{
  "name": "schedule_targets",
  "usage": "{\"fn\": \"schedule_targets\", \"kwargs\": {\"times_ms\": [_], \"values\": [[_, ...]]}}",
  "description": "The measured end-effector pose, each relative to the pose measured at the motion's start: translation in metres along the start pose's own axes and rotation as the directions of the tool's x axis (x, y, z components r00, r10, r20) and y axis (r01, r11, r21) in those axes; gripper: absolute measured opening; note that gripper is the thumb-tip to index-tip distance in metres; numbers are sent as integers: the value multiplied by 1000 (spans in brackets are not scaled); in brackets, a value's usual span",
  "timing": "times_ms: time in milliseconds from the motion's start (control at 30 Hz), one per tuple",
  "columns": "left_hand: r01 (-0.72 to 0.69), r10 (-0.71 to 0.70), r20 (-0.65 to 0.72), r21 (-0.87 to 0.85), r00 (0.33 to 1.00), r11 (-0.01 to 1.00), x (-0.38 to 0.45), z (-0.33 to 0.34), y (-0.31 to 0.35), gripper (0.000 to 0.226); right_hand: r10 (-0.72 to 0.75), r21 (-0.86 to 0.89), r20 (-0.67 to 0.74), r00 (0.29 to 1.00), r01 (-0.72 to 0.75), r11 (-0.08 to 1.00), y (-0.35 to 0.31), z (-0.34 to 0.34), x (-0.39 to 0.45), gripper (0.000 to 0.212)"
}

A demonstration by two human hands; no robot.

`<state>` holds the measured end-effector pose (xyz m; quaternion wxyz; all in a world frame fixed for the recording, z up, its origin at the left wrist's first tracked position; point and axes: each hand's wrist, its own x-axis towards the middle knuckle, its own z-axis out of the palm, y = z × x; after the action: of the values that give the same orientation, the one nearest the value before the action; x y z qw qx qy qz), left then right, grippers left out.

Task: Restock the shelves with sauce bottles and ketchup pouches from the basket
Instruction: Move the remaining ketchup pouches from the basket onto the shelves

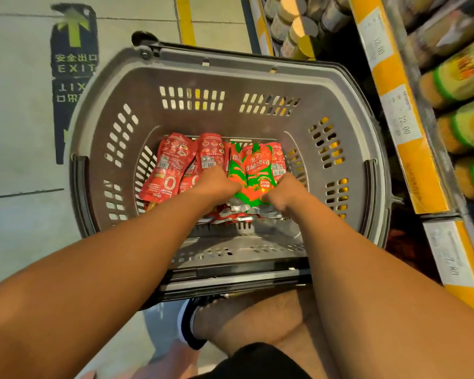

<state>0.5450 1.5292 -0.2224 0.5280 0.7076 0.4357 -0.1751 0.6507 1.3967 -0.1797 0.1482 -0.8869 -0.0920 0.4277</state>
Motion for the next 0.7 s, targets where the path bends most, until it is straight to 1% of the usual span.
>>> {"fn": "schedule_targets", "kwargs": {"times_ms": [100,200,267,333,400,433,500,533,600,633,700], "values": [[-21,20,30,29,999,999,-1,2,1,19,3,-134,-27,1000,-6,991,-5,7,1,45],[-39,38,18,68,999,997,-1,1,2,17,-16,-209,-1,1000,15,978,-9,10,1,41],[-33,32,10,81,999,996,-1,1,2,18,-17,-230,-1,1000,16,973,-10,9,0,37],[-28,29,-3,101,1000,995,-1,0,3,20,-15,-221,-15,1000,12,975,-11,6,1,42],[-34,35,-10,117,999,993,-2,0,4,14,4,-229,-13,1000,-7,973,-14,5,1,45],[-35,36,-10,120,999,992,-3,1,4,13,21,-253,-6,1000,-22,967,-16,4,0,40],[-23,23,0,91,1000,996,-4,2,5,13,37,-294,-14,999,-39,955,-18,3,-2,22],[-14,14,6,63,1000,998,-6,2,6,14,38,-278,-28,999,-44,960,-18,2,-2,19],[-4,4,22,11,1000,1000,-6,1,6,18,53,-214,-55,997,-64,975,-19,1,-3,24],[-5,5,28,-6,1000,1000,-7,0,7,18,61,-177,-57,997,-70,982,-18,1,-4,22],[-18,20,37,-31,999,999,-9,-2,8,18,69,-67,-77,995,-75,995,-21,-3,-10,18]]}}
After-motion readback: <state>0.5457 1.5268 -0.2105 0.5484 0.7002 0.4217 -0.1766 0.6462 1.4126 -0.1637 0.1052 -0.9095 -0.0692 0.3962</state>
